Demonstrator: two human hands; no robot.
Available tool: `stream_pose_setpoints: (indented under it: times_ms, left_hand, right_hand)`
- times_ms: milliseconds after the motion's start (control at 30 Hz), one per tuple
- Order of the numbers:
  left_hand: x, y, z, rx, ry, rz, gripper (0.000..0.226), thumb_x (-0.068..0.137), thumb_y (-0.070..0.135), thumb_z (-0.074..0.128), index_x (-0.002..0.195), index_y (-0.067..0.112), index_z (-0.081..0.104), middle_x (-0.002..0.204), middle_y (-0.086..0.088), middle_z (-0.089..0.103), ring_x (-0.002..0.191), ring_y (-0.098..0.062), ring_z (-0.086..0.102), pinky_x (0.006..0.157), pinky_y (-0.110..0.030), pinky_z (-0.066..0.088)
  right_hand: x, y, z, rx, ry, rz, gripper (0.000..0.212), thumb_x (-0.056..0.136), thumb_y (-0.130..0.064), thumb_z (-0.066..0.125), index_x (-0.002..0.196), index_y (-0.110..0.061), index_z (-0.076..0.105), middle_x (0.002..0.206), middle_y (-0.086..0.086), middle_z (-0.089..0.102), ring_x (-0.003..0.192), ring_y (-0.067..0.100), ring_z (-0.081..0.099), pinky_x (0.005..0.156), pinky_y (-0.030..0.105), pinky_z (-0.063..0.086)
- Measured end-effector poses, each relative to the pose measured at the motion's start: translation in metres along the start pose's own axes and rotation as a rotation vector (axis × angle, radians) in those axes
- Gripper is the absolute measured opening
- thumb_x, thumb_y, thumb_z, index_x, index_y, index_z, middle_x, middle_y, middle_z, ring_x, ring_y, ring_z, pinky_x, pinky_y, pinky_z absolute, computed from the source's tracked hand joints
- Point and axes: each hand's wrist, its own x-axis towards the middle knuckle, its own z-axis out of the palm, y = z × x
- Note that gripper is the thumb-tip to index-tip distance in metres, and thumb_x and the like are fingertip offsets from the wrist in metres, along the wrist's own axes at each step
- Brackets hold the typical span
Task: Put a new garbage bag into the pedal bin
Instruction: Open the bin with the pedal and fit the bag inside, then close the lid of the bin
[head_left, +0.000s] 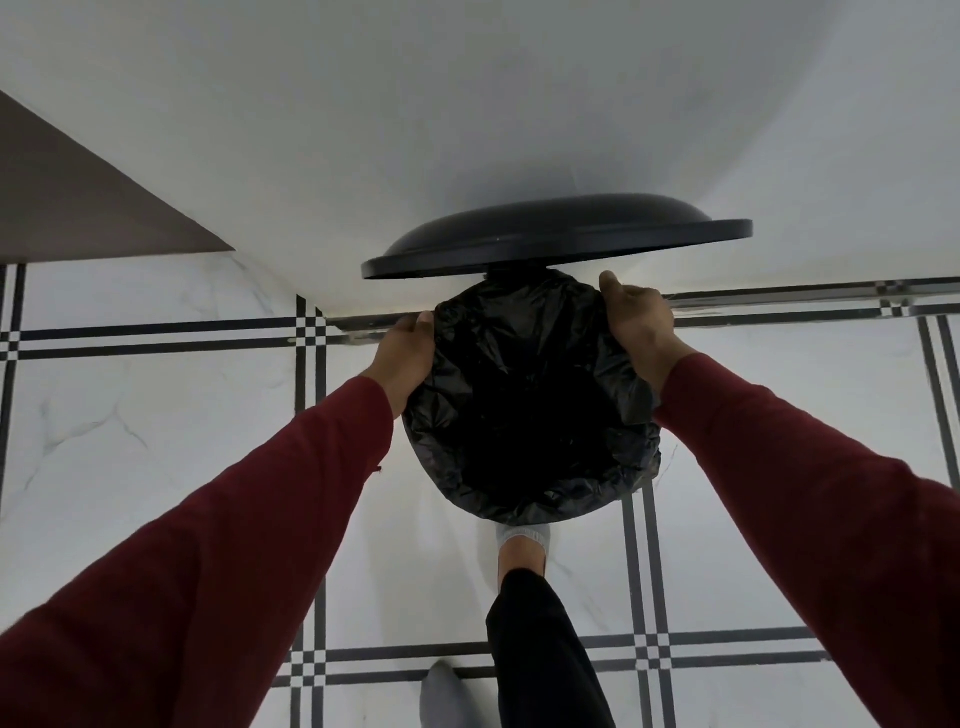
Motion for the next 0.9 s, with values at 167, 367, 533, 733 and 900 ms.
stream_pose_setpoints:
  times_ms: [167, 367, 533, 733, 900]
  left_hand:
    - [0.005, 0.005, 0.001, 0.019, 0.019, -0.047, 0.041, 0.103, 0.044, 0.040, 0.106, 0.015, 0.069, 0.115, -0.011, 0.071, 0.113, -0.030, 0.065, 0.107, -0.045, 0.050]
    - [-0.052, 0.009, -0.011, 0.049, 0.449, 0.218, 0.042, 0.097, 0.034, 0.047, 0.123, 0.007, 0.064, 0.132, -0.016, 0.056, 0.129, -0.034, 0.048, 0.107, -0.040, 0.035]
    - [-0.162, 0.034, -0.026, -0.115, 0.561, 0.779, 0.053, 0.100, 0.030, 0.046, 0.147, 0.006, 0.044, 0.151, -0.009, 0.038, 0.142, -0.020, 0.036, 0.116, -0.023, 0.031]
    - [-0.199, 0.083, -0.037, 0.706, 0.284, 1.229, 0.055, 0.108, 0.043, 0.037, 0.156, 0.015, 0.042, 0.165, -0.010, 0.033, 0.154, -0.029, 0.026, 0.120, -0.051, 0.030]
    - [-0.181, 0.089, -0.036, 0.983, 0.159, 1.116, 0.059, 0.109, 0.050, 0.021, 0.159, 0.022, 0.034, 0.163, -0.001, 0.040, 0.151, -0.027, 0.034, 0.119, -0.046, 0.033]
  right_hand:
    - [-0.008, -0.013, -0.009, -0.045, -0.112, 0.070, 0.069, 0.102, -0.055, 0.033, 0.132, 0.001, 0.060, 0.137, 0.024, 0.060, 0.126, 0.037, 0.054, 0.108, 0.039, 0.041]
    - [-0.054, -0.012, -0.049, 0.142, 0.146, -0.113, 0.030, 0.100, -0.025, 0.041, 0.099, -0.007, 0.064, 0.087, 0.005, 0.065, 0.094, 0.032, 0.055, 0.074, 0.034, 0.037]
    - [-0.148, -0.019, -0.084, 0.602, 0.359, -0.283, 0.031, 0.099, -0.033, 0.049, 0.125, -0.030, 0.066, 0.119, -0.015, 0.068, 0.116, 0.006, 0.060, 0.101, 0.025, 0.046]
    - [-0.203, -0.043, -0.097, 0.052, 0.269, -0.861, 0.046, 0.108, -0.039, 0.041, 0.148, -0.017, 0.050, 0.161, -0.001, 0.040, 0.152, 0.015, 0.029, 0.123, 0.034, 0.026]
    - [-0.196, -0.032, -0.092, -0.190, 0.268, -0.910, 0.045, 0.108, -0.038, 0.041, 0.145, -0.016, 0.054, 0.154, 0.003, 0.049, 0.152, 0.025, 0.030, 0.121, 0.050, 0.031]
